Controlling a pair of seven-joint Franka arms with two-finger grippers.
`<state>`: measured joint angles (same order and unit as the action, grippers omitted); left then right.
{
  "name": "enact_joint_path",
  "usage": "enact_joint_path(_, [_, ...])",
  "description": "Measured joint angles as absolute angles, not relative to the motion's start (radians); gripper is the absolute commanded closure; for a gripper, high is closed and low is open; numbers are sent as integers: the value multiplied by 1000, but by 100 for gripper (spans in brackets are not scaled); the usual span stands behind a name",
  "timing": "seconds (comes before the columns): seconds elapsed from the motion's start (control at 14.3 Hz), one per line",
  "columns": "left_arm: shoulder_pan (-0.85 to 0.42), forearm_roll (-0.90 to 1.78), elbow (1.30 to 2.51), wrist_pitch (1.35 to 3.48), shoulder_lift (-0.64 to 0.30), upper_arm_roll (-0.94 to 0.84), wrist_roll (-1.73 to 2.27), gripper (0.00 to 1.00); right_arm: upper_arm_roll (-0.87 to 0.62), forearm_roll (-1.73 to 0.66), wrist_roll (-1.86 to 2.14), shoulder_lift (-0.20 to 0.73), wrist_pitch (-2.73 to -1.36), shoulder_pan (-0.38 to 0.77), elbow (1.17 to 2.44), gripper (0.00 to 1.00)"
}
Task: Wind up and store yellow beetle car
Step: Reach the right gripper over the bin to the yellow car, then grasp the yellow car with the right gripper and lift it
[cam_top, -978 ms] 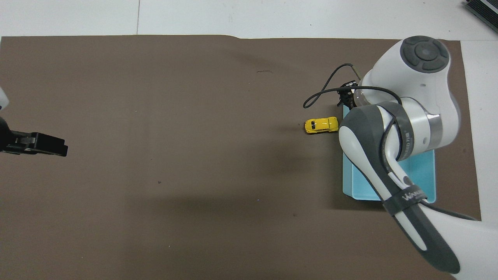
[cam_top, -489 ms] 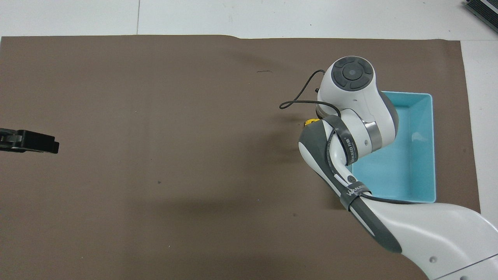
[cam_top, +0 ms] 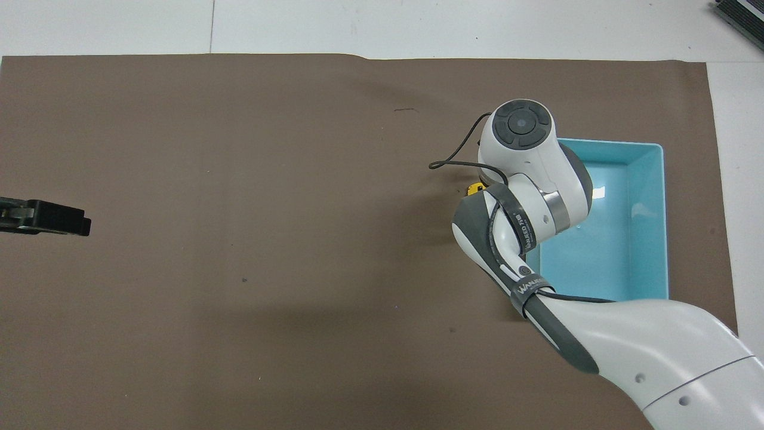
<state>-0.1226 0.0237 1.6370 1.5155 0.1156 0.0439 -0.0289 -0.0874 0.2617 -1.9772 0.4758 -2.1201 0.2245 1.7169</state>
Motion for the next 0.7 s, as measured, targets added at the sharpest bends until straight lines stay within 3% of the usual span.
enact_joint_path(0.14, [-123,24,1637,1515,116,44,-29,0,-86,263,-1977,476,-2146,223,1741,0])
enact_joint_path(0.21, [-123,24,1637,1513,116,44,-29,0,-86,267,-1977,476,-2152,222,1751,16])
enact_joint_path(0.28, [-123,24,1637,1511,116,44,-29,0,-86,289,-1977,476,-2166,223,1767,63])
enact_joint_path(0.35, [-123,24,1637,1511,116,44,-29,0,-86,315,-1977,476,-2184,223,1785,98])
enact_joint_path(0.7, [-123,24,1637,1509,116,48,-29,0,-87,376,-1977,469,-2194,230,1796,100])
